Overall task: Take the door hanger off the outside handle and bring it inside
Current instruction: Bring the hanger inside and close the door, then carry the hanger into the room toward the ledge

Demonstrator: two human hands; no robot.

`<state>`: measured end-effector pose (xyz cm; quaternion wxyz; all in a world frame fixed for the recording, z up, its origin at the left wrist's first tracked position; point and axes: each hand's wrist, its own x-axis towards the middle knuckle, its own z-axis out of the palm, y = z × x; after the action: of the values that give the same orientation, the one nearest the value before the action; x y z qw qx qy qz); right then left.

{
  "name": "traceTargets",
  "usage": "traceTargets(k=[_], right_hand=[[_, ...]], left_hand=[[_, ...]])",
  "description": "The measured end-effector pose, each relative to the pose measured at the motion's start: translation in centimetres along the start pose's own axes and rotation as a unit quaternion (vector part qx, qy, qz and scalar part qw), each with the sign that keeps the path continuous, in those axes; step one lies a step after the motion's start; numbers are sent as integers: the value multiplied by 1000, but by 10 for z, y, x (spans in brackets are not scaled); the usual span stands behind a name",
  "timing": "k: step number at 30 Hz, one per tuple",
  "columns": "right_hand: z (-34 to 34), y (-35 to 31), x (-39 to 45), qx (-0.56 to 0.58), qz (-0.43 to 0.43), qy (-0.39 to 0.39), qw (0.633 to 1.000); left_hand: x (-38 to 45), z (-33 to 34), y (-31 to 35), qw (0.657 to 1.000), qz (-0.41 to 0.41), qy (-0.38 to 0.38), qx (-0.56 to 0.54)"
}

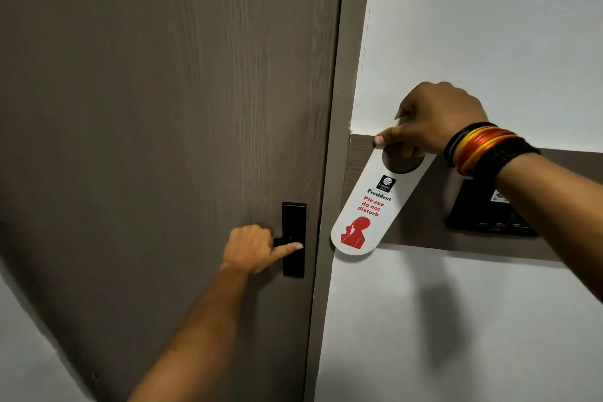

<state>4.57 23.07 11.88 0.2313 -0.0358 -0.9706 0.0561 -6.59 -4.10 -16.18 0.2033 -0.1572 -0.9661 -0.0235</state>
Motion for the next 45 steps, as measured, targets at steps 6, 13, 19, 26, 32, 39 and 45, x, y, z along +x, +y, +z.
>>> traceTargets(k=[6, 13, 19, 26, 32, 39, 45], right_hand=[[4, -5, -9, -35, 4, 40, 999], [0, -10, -23, -33, 2, 46, 998], [-17, -22, -32, -27, -28, 10, 999], [-35, 19, -76, 259, -12, 100, 961], [22, 107, -149, 487, 152, -25, 859], [42, 209, -196, 501, 175, -55, 846], [52, 330, -245, 504, 213, -69, 834]], left_hand=[[-5, -26, 8, 997, 24, -54, 56], [-20, -79, 51, 995, 8, 74, -64], [-22, -140, 98, 920, 51, 37, -388], [-22, -165, 120, 795, 26, -26, -605], [-24, -155, 170, 731, 36, -77, -676], [-34, -140, 277, 743, 88, -159, -644], [-41, -118, 392, 777, 103, -232, -577]])
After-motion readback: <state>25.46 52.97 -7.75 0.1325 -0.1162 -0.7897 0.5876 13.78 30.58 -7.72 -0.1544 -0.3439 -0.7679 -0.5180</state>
